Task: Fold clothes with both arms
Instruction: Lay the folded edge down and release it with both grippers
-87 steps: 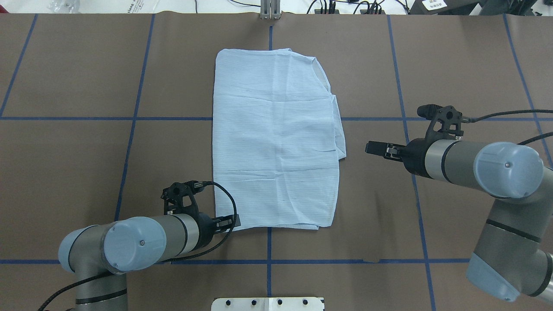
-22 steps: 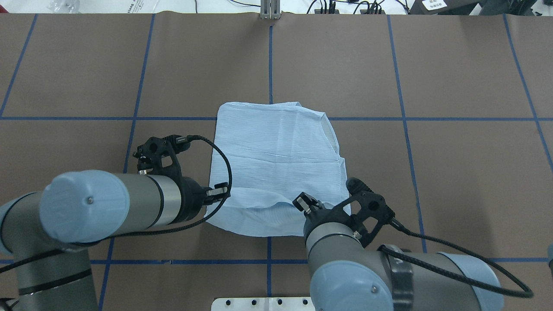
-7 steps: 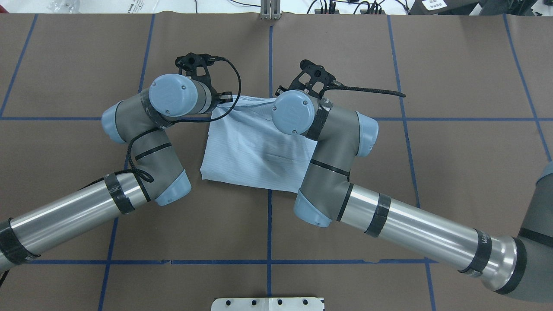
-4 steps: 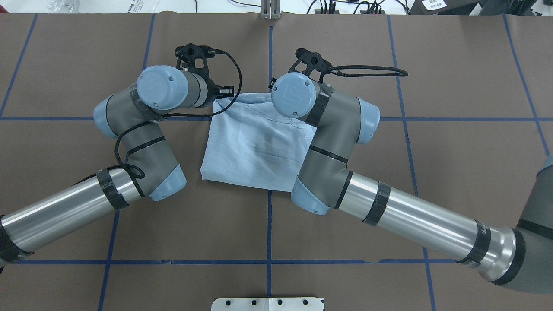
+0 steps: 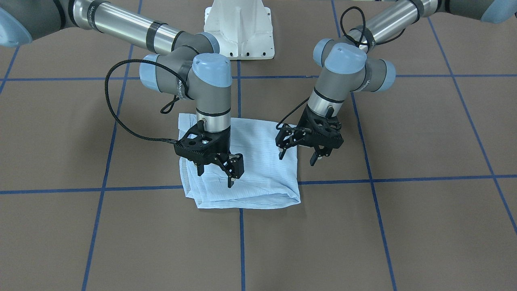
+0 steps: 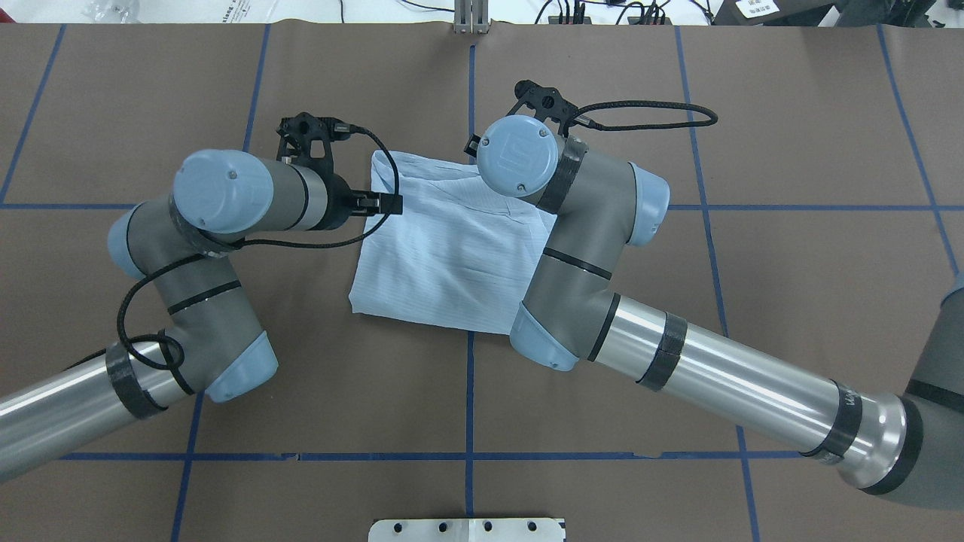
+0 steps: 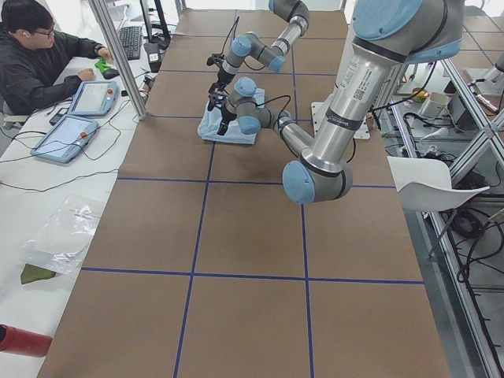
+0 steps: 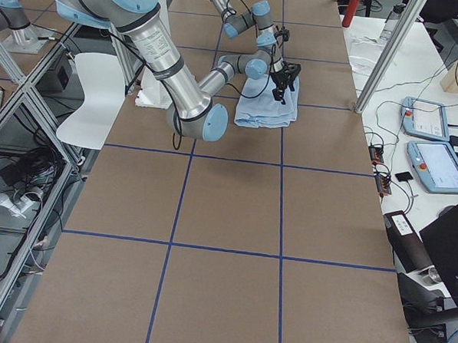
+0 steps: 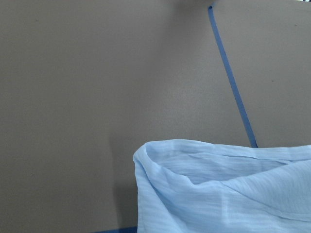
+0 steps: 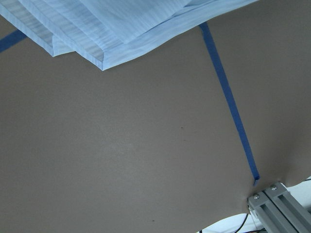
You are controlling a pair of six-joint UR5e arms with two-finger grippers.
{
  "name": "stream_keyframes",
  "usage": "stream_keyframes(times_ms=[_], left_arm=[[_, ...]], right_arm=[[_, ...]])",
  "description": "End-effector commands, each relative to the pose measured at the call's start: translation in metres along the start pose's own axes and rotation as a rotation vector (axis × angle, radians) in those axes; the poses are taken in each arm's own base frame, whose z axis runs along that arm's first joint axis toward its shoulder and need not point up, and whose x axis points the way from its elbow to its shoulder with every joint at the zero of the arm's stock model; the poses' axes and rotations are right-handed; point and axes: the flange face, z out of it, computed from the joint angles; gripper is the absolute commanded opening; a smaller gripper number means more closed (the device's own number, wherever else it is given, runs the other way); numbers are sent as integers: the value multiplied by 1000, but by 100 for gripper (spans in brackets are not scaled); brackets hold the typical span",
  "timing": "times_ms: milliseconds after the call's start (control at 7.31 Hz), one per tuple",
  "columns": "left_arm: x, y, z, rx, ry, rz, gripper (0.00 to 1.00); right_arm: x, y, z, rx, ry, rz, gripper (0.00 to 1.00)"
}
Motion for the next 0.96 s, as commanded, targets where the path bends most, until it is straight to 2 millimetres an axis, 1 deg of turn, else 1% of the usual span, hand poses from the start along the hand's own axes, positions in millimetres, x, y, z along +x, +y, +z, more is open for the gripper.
stream_keyframes(times_ms=[0, 137, 273, 410, 547, 684, 820], left_arm=[[22, 53, 13, -55, -68, -8, 100], [22, 70, 24, -48, -102, 7, 100], [18, 80, 31, -67, -135, 15, 100], [13, 79, 34, -61, -182, 25, 100], [9, 76, 33, -51, -189, 50, 100], [2, 71, 27, -48, -192, 107, 100], [1, 59, 19, -34, -186, 143, 100]], right_arm=[[4, 0, 0, -2, 0, -3, 100], [5, -1, -1, -1, -2, -3, 100], [5, -1, 0, -1, 0, -3, 100], [5, -1, 0, 1, 0, -3, 100], [6, -1, 1, 2, 1, -3, 100], [9, -1, 3, 3, 4, -5, 100], [11, -1, 4, 4, 6, -5, 100]])
